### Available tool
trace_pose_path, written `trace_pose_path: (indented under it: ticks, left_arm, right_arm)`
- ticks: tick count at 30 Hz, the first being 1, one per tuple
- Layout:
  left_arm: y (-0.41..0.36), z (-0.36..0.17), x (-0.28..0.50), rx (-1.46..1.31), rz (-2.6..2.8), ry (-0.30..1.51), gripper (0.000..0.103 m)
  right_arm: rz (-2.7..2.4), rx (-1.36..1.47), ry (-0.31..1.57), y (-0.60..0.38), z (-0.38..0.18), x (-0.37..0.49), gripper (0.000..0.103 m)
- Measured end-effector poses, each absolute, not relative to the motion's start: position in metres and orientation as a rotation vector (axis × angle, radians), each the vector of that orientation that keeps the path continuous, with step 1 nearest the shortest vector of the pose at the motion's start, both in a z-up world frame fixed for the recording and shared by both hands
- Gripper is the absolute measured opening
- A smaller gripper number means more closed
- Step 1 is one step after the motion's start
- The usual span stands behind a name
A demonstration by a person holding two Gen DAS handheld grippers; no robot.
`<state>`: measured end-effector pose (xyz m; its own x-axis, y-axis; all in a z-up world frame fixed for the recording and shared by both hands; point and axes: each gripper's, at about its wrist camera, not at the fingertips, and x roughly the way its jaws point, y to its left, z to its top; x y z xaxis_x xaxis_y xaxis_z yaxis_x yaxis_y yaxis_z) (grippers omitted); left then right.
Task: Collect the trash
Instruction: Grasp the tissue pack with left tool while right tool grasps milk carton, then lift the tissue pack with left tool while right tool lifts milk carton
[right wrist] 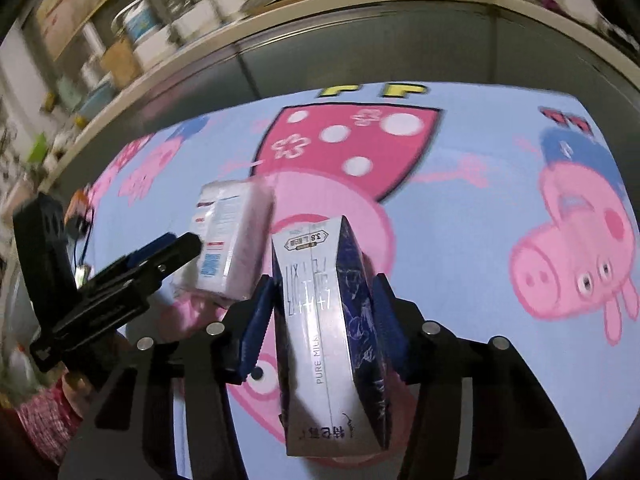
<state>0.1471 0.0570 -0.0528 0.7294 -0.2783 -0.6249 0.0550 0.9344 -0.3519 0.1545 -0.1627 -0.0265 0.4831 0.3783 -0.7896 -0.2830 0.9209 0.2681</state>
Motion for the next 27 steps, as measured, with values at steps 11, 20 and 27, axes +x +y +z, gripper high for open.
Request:
trace_pose_path:
  ticks: [11,20,27]
  left_arm:
    - [0.016,-0.036,0.161,-0.164,-0.235,0.760,0.081]
    - [-0.005,-0.050,0.184,-0.037,-0.155,0.864,0.071]
    - [-0.013,-0.049,0.165,0.010,-0.202,0.833,0.061]
  right_arm:
    - [0.334,0.228,0.939,-0.190,-0.034,0.112,0.064]
    - [0.292,0.120,0.865,-0.186,-0.044,0.075,0.072]
    - [0.268,0.090,0.834,-0.180,-0.058,0.064,0.053]
